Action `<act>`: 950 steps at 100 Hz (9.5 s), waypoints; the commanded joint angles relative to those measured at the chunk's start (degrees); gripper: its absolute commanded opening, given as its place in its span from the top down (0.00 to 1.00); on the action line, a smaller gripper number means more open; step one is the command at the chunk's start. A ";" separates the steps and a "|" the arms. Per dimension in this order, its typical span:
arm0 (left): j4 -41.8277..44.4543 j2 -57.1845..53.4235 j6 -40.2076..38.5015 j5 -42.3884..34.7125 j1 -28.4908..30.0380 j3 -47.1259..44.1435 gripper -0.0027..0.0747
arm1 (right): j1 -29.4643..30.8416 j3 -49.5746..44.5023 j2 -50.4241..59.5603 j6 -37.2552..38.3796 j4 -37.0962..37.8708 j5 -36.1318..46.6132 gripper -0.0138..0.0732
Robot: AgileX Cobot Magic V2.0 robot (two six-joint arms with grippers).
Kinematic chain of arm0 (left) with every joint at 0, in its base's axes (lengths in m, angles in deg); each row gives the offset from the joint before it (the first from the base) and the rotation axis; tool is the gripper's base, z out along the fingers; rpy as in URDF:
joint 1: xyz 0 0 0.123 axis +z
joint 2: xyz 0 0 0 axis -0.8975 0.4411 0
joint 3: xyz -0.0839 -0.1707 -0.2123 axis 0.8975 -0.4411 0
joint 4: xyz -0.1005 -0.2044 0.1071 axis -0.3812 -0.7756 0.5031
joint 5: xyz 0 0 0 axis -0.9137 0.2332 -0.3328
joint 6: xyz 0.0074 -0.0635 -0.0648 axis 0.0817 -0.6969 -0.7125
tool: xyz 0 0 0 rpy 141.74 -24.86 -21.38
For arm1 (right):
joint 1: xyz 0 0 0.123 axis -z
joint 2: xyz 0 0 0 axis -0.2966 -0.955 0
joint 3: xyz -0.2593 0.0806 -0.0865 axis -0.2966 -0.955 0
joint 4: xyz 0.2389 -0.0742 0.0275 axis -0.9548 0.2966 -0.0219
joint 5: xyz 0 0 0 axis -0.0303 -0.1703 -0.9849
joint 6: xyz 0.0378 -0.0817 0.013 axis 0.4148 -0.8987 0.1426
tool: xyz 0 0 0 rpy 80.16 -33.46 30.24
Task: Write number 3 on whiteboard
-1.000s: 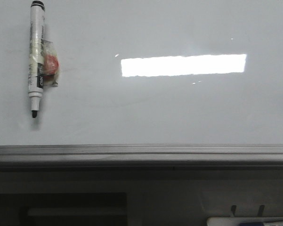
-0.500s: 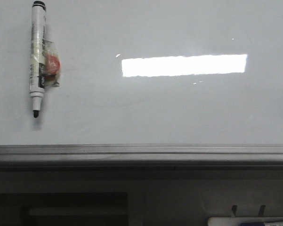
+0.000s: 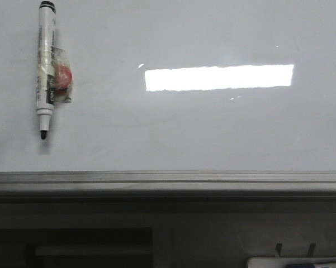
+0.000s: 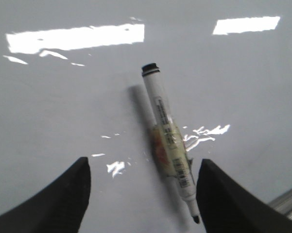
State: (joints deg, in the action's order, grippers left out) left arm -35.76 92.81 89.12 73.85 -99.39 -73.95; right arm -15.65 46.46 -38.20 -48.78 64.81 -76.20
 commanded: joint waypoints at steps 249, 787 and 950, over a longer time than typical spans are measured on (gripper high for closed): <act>27.30 31.27 -5.18 -22.38 -16.27 1.62 0.99 | -38.49 9.94 -16.78 -12.87 -0.73 2.09 0.39; 24.76 -11.91 2.82 -3.84 -1.42 1.62 0.92 | -53.71 51.33 -58.05 -9.65 10.28 -15.34 0.89; 31.24 17.02 3.42 -17.83 -15.50 2.22 0.99 | -59.01 51.06 -57.55 -9.65 9.71 -13.94 0.88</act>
State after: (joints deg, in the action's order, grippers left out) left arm -3.57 110.08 92.67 60.64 -114.58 -73.57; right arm -74.57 95.90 -97.35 -58.12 75.12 -93.41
